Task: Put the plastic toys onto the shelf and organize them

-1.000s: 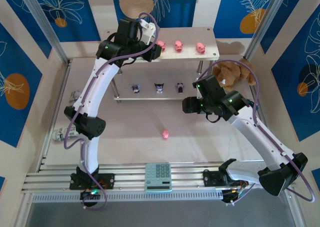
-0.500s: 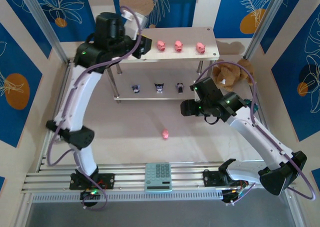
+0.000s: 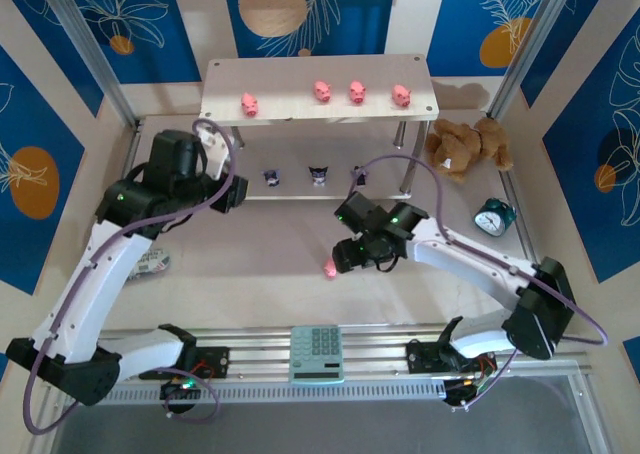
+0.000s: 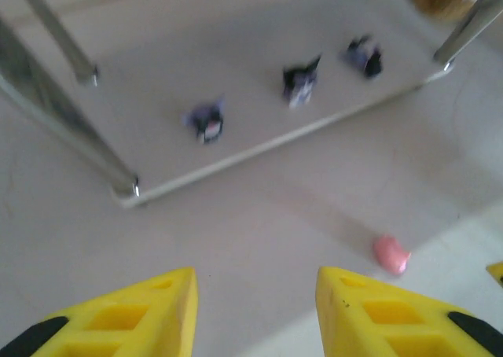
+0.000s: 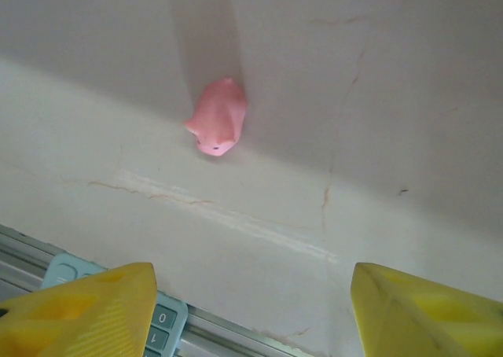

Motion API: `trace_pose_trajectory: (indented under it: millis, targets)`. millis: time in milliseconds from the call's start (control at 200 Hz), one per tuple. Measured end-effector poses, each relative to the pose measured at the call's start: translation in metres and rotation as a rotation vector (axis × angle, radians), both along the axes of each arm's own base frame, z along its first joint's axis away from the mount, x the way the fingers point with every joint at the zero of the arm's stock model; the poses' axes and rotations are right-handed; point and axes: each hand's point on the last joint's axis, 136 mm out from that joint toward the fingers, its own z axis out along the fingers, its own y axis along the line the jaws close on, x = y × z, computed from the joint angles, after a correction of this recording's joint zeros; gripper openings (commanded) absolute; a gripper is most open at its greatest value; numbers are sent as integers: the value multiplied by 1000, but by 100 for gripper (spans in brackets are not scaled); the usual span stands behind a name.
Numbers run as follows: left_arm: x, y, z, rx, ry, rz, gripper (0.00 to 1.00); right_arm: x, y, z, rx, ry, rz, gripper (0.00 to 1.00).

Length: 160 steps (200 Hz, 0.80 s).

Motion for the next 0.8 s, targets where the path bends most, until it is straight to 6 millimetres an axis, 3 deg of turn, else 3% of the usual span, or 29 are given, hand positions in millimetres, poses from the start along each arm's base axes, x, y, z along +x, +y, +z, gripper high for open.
trace_pose_trajectory:
  millis: [120, 365, 800]
  targets:
    - [-16, 16, -21, -21, 63, 41, 44, -1, 13, -22, -31, 43, 14, 68]
    - [-23, 33, -17, -86, 58, 89, 44, 8, 33, -64, -109, 130, -9, 69]
    - [-16, 44, -27, -104, 95, 99, 44, 21, 50, -97, -160, 171, -41, 50]
